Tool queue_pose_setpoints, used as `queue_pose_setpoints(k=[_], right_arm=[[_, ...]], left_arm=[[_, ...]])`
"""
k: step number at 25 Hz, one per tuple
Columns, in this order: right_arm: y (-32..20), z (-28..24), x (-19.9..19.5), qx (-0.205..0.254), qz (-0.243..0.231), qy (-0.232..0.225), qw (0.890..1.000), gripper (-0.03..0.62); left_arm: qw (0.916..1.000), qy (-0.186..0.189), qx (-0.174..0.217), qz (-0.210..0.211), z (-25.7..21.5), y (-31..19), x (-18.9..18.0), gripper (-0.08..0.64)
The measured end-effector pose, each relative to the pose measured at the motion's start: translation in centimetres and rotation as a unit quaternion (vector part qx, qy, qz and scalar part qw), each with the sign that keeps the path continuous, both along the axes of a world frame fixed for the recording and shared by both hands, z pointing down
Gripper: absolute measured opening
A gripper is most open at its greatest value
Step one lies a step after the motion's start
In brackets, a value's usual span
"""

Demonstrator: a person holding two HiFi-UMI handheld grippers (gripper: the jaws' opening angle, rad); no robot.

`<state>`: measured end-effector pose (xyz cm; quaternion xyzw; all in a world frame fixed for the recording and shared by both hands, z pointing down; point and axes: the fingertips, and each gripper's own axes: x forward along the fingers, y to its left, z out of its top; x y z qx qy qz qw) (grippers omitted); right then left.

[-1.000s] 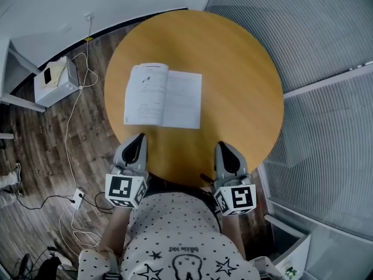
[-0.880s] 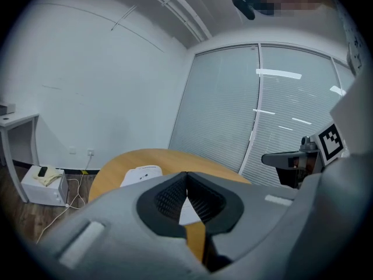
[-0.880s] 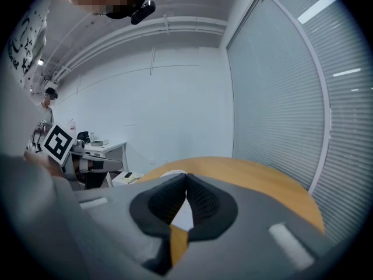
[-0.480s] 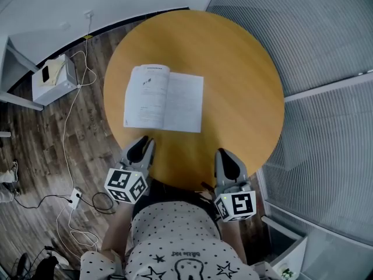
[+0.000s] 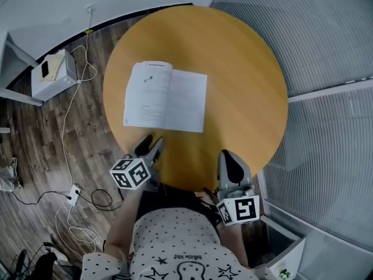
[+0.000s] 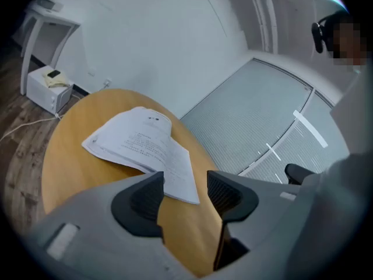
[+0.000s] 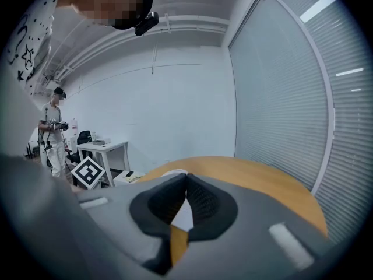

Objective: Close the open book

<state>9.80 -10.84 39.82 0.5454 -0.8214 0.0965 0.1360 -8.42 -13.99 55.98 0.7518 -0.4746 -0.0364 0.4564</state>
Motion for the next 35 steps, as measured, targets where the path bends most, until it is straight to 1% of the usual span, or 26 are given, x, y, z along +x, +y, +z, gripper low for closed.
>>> queue_pose_setpoints(k=[2, 4, 6, 9, 10, 14, 17, 20, 25, 31, 35], right_arm=[[0.1, 0.3, 0.2, -0.004, 0.000, 0.001, 1.000, 0.005], [0.2, 0.6, 0.3, -0.007, 0.000, 0.002, 1.000, 0.005], [0.3, 0.8, 0.4, -0.010, 0.001, 0.003, 1.000, 0.005], [0.4, 1.0, 0.4, -0.014, 0.002, 0.004, 1.000, 0.005], [0.4, 1.1, 0.4, -0.013, 0.002, 0.007, 1.000, 0.005], [0.7, 1.1, 0.6, -0.008, -0.004, 0.031, 0.999, 0.005], [0.7, 1.2, 0.5, -0.008, -0.006, 0.034, 0.999, 0.005], [0.6, 1.3, 0.4, -0.010, -0.006, 0.034, 0.999, 0.005], [0.5, 1.5, 0.7, -0.013, -0.006, 0.035, 0.999, 0.005], [0.2, 1.7, 0.7, -0.017, -0.006, 0.035, 0.999, 0.005], [0.2, 1.8, 0.9, -0.018, -0.004, 0.036, 0.999, 0.005]], left_arm=[[0.9997, 0.018, -0.016, -0.008, 1.2, -0.4, 0.1, 0.253], [0.9986, 0.038, -0.031, -0.018, 2.2, -0.8, 0.0, 0.258], [0.9960, 0.067, -0.049, -0.034, 3.3, -1.2, -0.3, 0.270], [0.9870, 0.126, -0.074, -0.067, 4.3, -1.7, -0.7, 0.272], [0.9839, 0.141, -0.079, -0.076, 4.6, -1.8, -0.9, 0.273], [0.9750, 0.174, -0.091, -0.104, 5.7, -2.5, -1.3, 0.276], [0.9700, 0.185, -0.099, -0.122, 6.6, -3.0, -1.6, 0.276], [0.9684, 0.183, -0.102, -0.136, 7.2, -3.7, -2.0, 0.276], [0.9629, 0.194, -0.101, -0.158, 7.5, -4.7, -2.8, 0.276], [0.9539, 0.211, -0.096, -0.191, 7.8, -5.9, -4.5, 0.276], [0.9503, 0.210, -0.101, -0.206, 8.5, -6.1, -5.6, 0.276]])
